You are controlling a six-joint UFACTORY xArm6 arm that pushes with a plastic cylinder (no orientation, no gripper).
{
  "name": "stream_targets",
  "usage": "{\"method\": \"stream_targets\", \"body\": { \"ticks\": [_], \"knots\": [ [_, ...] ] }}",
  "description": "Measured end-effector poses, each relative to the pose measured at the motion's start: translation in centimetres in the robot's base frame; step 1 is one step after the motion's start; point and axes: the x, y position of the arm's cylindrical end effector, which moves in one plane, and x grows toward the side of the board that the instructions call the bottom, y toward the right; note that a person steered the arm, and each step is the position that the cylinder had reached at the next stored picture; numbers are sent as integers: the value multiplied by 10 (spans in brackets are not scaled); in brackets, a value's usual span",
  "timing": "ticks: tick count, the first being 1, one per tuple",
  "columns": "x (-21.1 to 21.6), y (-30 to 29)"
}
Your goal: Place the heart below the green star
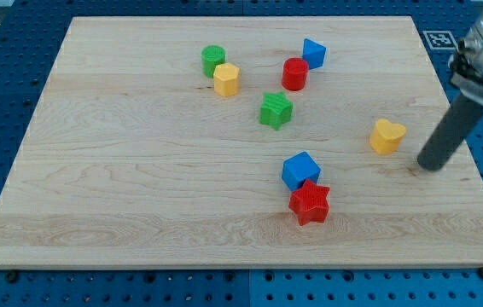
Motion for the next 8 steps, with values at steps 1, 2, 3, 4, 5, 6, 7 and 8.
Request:
{"method": "stream_targets", "body": {
  "ticks": [1,2,3,4,5,6,7,8],
  "knots": [
    [-9,5],
    [-18,6],
    [-42,5],
    [-40,7],
    [-21,8],
    [-21,6],
    [-21,3],
    [-21,-13]
  ]
}}
